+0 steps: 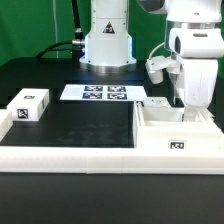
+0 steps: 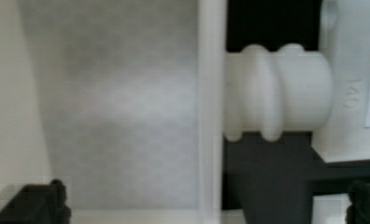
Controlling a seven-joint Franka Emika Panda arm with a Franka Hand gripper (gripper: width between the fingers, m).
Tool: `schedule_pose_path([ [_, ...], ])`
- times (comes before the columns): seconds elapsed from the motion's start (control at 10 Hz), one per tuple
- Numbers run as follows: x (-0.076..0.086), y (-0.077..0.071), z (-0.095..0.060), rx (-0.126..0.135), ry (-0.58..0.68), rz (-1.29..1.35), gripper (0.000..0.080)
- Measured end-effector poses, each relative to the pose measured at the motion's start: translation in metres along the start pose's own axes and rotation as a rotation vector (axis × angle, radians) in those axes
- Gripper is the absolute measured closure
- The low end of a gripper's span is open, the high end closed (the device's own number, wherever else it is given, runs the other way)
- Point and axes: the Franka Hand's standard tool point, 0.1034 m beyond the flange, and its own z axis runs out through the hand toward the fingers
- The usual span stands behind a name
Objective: Assemble cabinet
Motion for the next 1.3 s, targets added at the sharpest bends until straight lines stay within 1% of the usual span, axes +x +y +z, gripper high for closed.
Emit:
schedule_pose_path([
  [0.2,0.0,0.0,-0.001,-0.001,0.0,0.0,0.0002],
  [0.3,0.003,-0.007,-0.013,-0.01,-0.001,0.012,0.0002],
  [0.4,0.004,-0.016,-0.024,-0.011,-0.005,0.015,0.0002],
  [0.5,0.005,-0.023,-0.034,-0.019,-0.006,0.024,0.0002],
  [0.6,0.008,-0.033,-0.041,-0.025,-0.004,0.035,0.0002],
  [0.7,0.009,-0.038,-0.042,-0.027,-0.002,0.041,0.0002],
  [1.2,0.008,-0.038,-0.04,-0.023,-0.002,0.044,0.0002],
  [1.3,0.016,-0.045,-0.038,-0.016,-0.003,0.026,0.0002],
])
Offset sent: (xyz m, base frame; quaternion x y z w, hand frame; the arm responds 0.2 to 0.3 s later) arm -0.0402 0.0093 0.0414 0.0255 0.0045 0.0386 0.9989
